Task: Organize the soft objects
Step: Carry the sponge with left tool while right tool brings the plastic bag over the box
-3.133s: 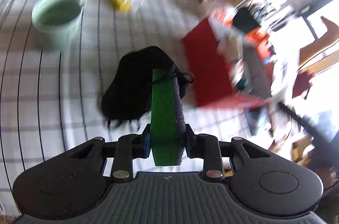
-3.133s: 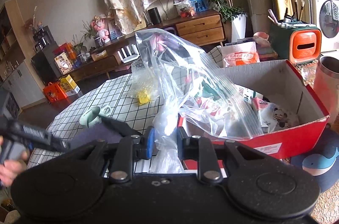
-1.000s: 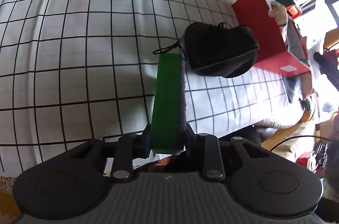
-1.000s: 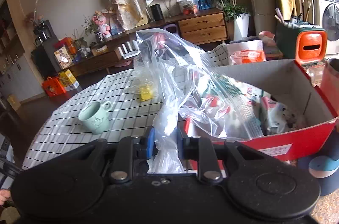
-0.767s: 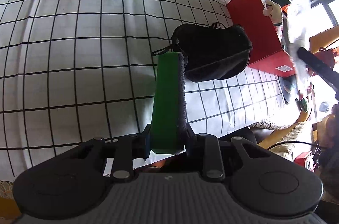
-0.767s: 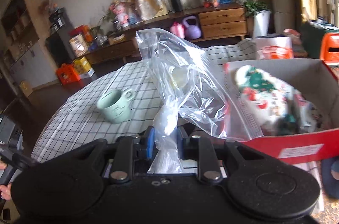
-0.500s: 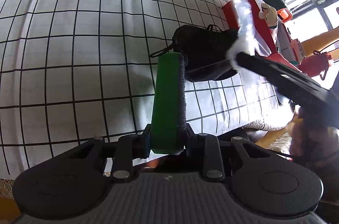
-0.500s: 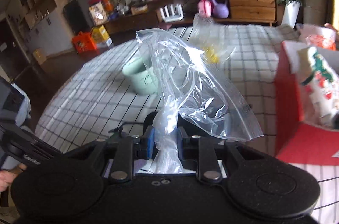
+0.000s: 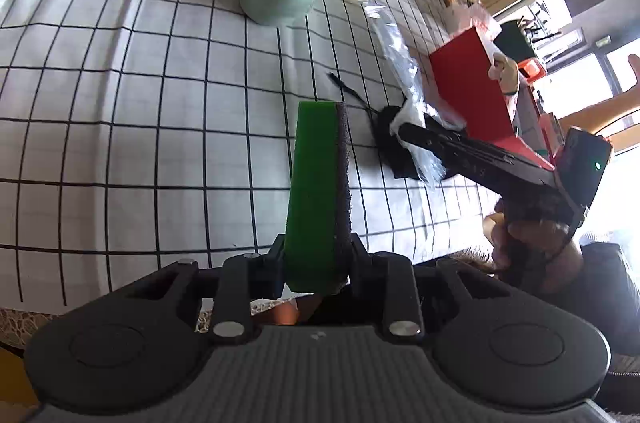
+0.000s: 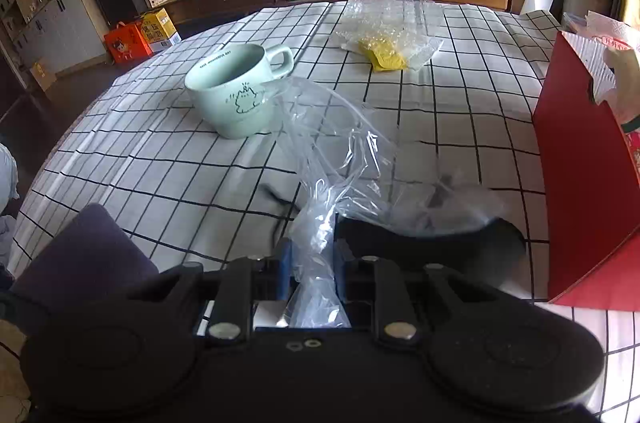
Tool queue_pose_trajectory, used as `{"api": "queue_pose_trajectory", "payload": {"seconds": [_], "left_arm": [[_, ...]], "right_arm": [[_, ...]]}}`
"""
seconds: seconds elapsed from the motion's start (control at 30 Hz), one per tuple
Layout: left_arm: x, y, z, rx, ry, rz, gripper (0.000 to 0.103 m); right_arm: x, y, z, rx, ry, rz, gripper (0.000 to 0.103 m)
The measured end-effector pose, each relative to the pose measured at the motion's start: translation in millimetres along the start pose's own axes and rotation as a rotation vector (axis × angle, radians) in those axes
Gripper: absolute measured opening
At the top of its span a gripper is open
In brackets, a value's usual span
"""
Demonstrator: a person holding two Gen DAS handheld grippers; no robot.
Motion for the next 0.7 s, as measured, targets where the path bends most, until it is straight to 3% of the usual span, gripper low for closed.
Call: {"api": "queue_pose_trajectory", "payload": {"seconds": [0.33, 0.7], "left_arm": [[-29, -57, -11, 0.011, -0.103, 0.133, 0.029], [-60, -159, -3, 0.021, -0.205, 0.299, 0.029]], "right_arm": [[-23, 3, -78, -0.045, -0.126, -0.016, 0.021], [-44, -47, -159, -0.011, -0.265, 0.024, 0.021]]}}
Point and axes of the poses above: each gripper's, at about its wrist camera, not at the fingertips, and z roughly the way its jaws point, y to its left, x to its underside, the point moved 5 cm from there along z, roughly the way its jaws point, and after that the axes turned 2 degrees about -x, right-handed, at the moved point
